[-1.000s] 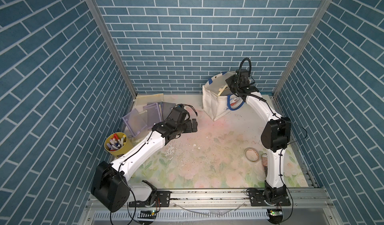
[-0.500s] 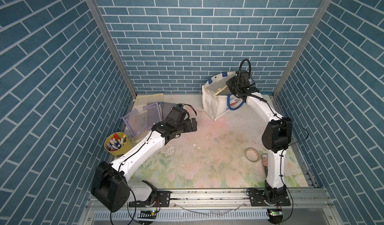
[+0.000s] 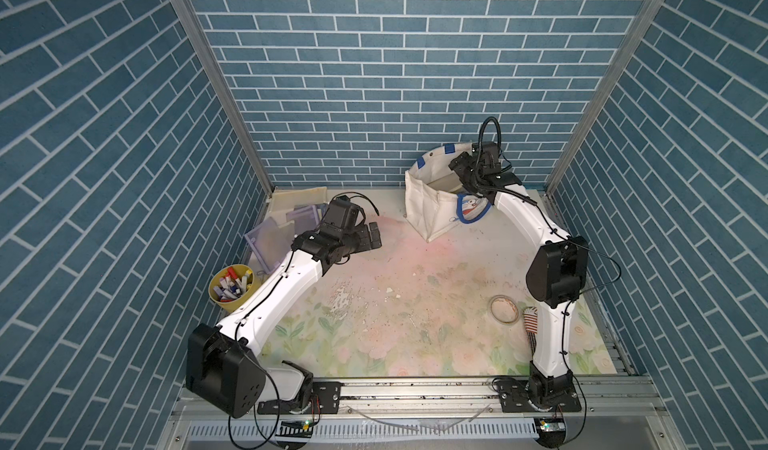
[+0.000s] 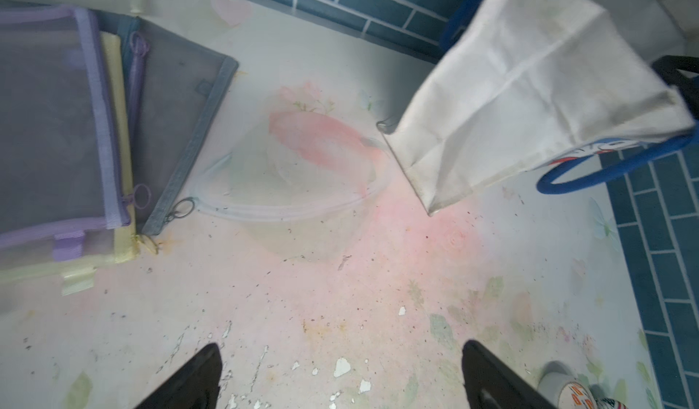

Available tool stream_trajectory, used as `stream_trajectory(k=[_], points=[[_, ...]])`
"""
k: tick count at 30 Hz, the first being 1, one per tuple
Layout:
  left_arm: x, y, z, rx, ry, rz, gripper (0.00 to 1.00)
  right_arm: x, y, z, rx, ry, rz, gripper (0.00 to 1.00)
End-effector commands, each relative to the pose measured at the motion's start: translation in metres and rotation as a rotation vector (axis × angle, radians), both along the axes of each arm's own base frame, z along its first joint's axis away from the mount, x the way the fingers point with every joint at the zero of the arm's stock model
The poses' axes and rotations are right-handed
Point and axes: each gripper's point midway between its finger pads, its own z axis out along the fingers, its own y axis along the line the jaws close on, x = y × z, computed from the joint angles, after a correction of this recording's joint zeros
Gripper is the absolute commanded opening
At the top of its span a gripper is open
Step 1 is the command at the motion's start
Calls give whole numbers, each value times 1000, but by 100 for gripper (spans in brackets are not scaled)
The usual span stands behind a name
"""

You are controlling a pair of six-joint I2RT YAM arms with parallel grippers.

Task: Put the pencil pouch into the canvas bag
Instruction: Place the pencil pouch in the canvas bag, then move the pencil pouches to the center of the board.

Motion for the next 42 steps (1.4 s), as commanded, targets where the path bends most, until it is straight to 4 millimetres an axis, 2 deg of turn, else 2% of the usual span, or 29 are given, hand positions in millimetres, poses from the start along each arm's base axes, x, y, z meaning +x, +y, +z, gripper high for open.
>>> stream_trajectory(k=[1, 4, 7, 10, 14, 19, 24, 28, 33, 42], points=[[7, 26, -14, 49, 82, 33, 99, -15, -5, 57, -52, -85, 55, 91], [28, 55, -21, 76, 115, 96, 99, -23, 0, 75, -121, -104, 131, 92], [51, 92, -33, 128, 167, 175, 99, -40, 6, 88, -260, -119, 219, 91], [75, 129, -48, 167, 197, 253, 99, -61, 6, 87, -383, -118, 279, 92], [100, 169, -73, 155, 268, 341, 99, -91, 15, 90, -451, -148, 391, 91], [136, 201, -86, 178, 302, 393, 99, -128, 32, 95, -509, -182, 533, 91], [161, 228, -108, 214, 353, 445, 99, -151, 52, 91, -468, -213, 685, 91], [170, 234, -129, 234, 411, 451, 99, -159, 65, 79, -442, -217, 780, 91], [171, 222, -144, 236, 448, 416, 95, -165, 64, 73, -414, -210, 818, 91], [142, 180, -169, 237, 520, 333, 90, -179, 5, 104, -435, -265, 653, 91]])
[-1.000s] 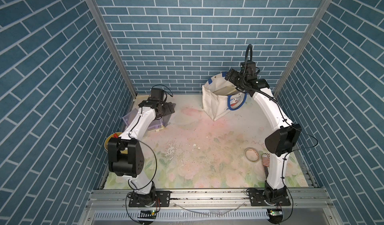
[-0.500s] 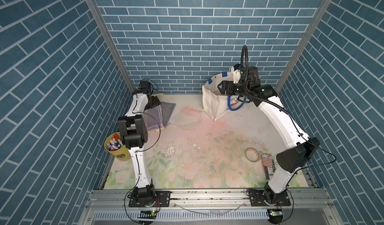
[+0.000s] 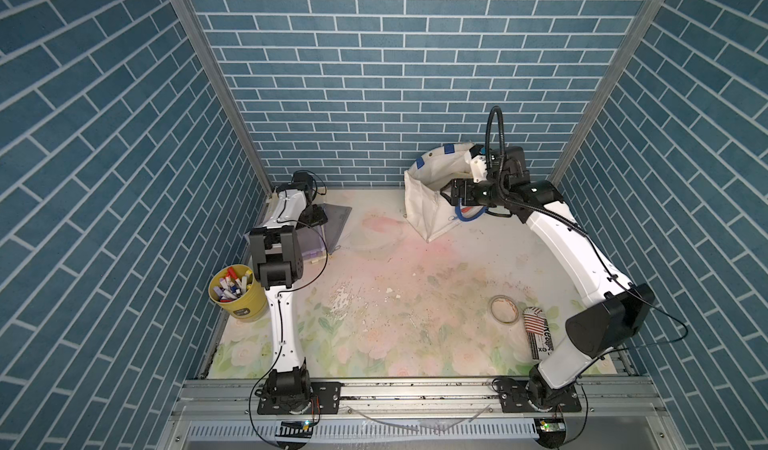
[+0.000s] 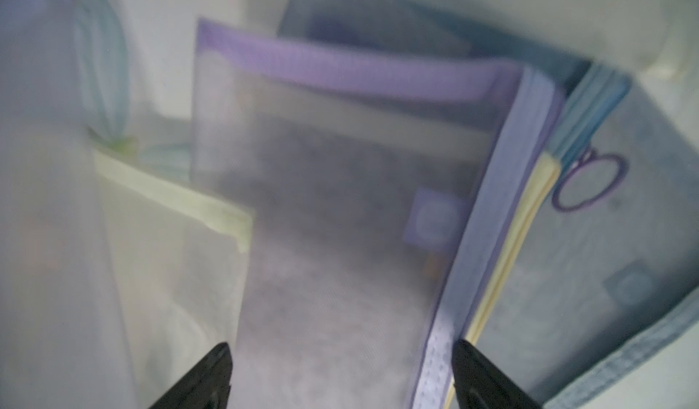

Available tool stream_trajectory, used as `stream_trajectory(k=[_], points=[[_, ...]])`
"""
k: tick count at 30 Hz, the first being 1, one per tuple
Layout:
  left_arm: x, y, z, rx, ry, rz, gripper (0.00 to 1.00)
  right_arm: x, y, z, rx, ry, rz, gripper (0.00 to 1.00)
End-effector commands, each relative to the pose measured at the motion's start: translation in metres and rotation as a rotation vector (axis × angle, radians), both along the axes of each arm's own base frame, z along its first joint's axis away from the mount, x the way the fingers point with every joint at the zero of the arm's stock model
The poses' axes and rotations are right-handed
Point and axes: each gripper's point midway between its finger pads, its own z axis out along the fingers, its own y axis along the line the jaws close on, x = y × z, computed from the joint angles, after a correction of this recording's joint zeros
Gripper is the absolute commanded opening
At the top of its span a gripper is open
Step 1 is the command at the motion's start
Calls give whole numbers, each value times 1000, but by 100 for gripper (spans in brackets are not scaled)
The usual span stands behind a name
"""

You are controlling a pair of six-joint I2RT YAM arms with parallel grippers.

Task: Put the pencil pouch into the canvas bag
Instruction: Move the pencil pouches to the center of the board.

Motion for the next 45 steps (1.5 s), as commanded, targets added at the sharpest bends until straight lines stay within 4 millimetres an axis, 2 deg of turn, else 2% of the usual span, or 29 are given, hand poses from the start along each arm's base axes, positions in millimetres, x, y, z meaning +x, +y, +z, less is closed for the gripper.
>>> stream_trajectory(k=[1, 4, 9, 17, 20, 25, 28, 31, 33, 35, 40, 43, 45], points=[[-15, -25, 1, -17, 22, -51, 90, -6, -22, 33, 23, -108, -37, 91], [-31, -41, -3, -25, 32, -61, 90, -2, -38, 44, 49, -119, -80, 91], [-57, -74, -14, -67, 29, -72, 88, -2, -52, 61, 55, -142, -110, 92], [-108, -130, -26, -113, 39, -121, 87, -5, -57, 58, 90, -117, -137, 92], [-131, -160, -27, -136, 40, -163, 87, -6, -59, 58, 92, -114, -141, 92], [-161, -213, -13, -186, 20, -243, 88, -5, -59, 51, 93, -94, -140, 92], [-167, -226, 9, -232, -19, -256, 88, -7, -59, 45, 83, -79, -139, 92], [-151, -212, 43, -230, -82, -254, 89, -10, -61, 40, 72, -72, -140, 92], [-132, -193, 68, -194, -125, -252, 89, -12, -62, 38, 67, -68, -139, 92], [-113, -165, 83, -150, -144, -229, 91, -15, -62, 35, 63, -60, -137, 92], [-74, -62, 82, -20, -126, -73, 91, -20, -61, 30, 68, -47, -123, 92], [-62, -20, 72, 28, -86, -15, 92, -23, -57, 23, 76, -26, -104, 92], [-57, -2, 64, 43, -69, 17, 92, -24, -54, 17, 85, -7, -92, 92]])
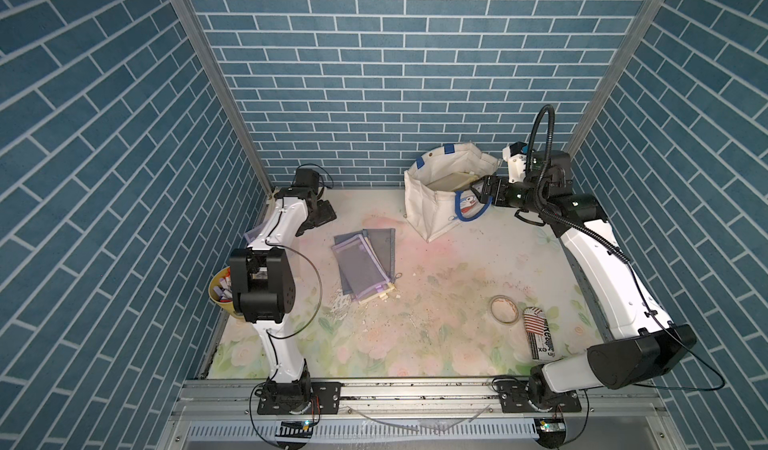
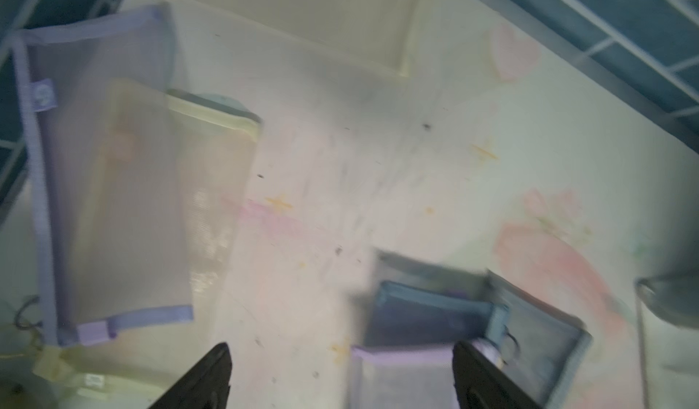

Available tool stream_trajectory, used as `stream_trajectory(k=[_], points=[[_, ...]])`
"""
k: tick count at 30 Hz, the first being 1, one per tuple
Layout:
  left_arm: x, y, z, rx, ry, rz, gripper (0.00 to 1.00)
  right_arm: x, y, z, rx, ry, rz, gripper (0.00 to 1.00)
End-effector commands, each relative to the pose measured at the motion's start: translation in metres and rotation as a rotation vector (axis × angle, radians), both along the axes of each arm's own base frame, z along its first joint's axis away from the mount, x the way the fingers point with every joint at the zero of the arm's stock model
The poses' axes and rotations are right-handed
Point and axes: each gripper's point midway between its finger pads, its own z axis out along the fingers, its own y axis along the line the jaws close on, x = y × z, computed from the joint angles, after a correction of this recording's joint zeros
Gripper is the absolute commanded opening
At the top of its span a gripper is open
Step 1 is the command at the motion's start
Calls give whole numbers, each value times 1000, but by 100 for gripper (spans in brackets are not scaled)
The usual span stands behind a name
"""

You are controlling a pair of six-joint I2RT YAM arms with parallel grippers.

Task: Put the pencil pouch into the canvas bag
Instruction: Move the pencil pouches to the center of the board.

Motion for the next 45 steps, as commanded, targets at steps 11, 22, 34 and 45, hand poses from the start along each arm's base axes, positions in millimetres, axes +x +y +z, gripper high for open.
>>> stream_trajectory(k=[11, 22, 34, 45], points=[[-22, 48, -77, 10, 222, 54, 92, 1, 18, -21, 53, 85, 88, 91], [-43, 34, -111, -51, 289, 11, 90, 9, 21, -23, 48, 90, 92, 91], [-69, 8, -134, -151, 306, -3, 88, -1, 13, -18, 32, 68, 77, 91], [-99, -2, -74, -92, 284, -60, 88, 8, 11, -10, 46, 45, 68, 92]])
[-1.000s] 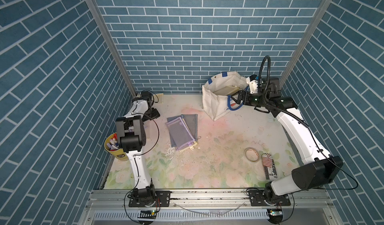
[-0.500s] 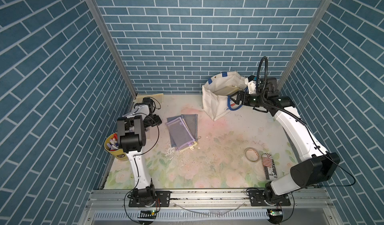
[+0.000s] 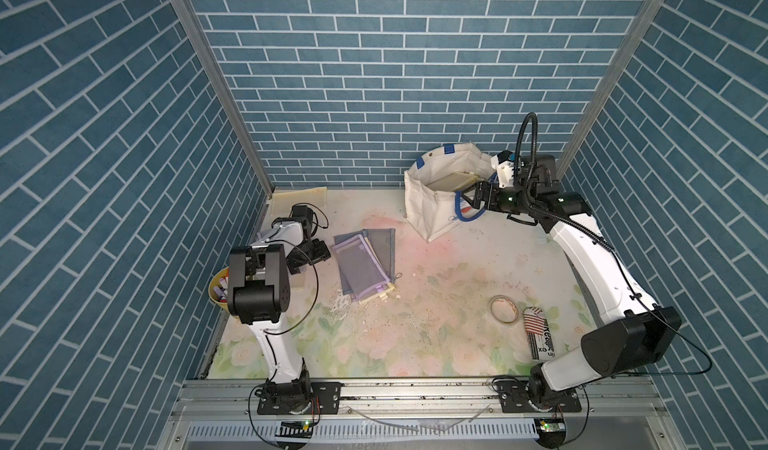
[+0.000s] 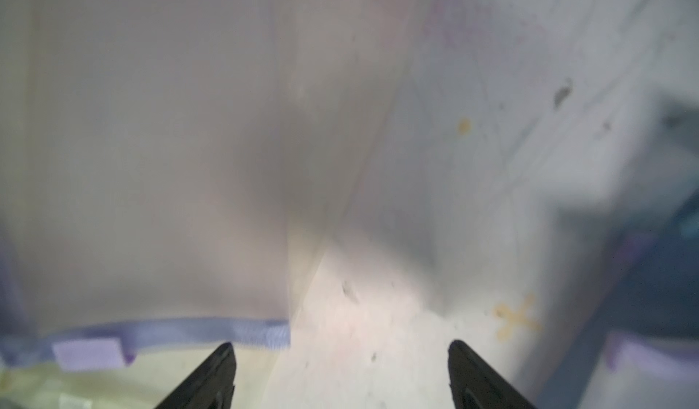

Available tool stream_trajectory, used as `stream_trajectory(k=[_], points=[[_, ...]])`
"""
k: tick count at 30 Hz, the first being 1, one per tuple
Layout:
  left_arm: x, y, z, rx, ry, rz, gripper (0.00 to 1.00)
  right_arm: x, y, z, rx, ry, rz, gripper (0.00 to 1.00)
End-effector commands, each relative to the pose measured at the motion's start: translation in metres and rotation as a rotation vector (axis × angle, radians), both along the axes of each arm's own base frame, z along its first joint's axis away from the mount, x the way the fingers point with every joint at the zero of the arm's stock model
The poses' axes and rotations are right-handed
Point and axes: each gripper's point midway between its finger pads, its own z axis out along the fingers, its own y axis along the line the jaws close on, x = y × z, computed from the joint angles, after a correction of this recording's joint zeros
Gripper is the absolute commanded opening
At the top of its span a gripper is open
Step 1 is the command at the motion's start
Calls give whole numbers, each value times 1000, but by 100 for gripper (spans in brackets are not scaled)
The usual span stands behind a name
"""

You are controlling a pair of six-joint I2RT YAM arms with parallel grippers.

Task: Put the pencil pouch into the canvas bag
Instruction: Move the pencil pouches to the center of the board.

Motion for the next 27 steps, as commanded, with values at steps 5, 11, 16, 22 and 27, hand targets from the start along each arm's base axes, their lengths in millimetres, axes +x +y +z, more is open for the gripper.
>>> stream_trajectory(k=[5, 11, 16, 22, 27], points=[[4, -8, 38, -57, -54, -26, 89, 1, -3, 28, 29, -68, 7, 91], [58, -5, 57, -88, -183, 9, 91, -10, -7, 23, 25, -58, 2, 91], [136, 10, 75, -103, -368, 83, 75, -18, -9, 15, 32, -32, -9, 91], [214, 26, 76, -100, -498, 171, 23, -28, -13, 4, 15, -2, -12, 91], [251, 37, 56, -110, -514, 232, 0, -26, -10, 2, 26, -7, -1, 91]])
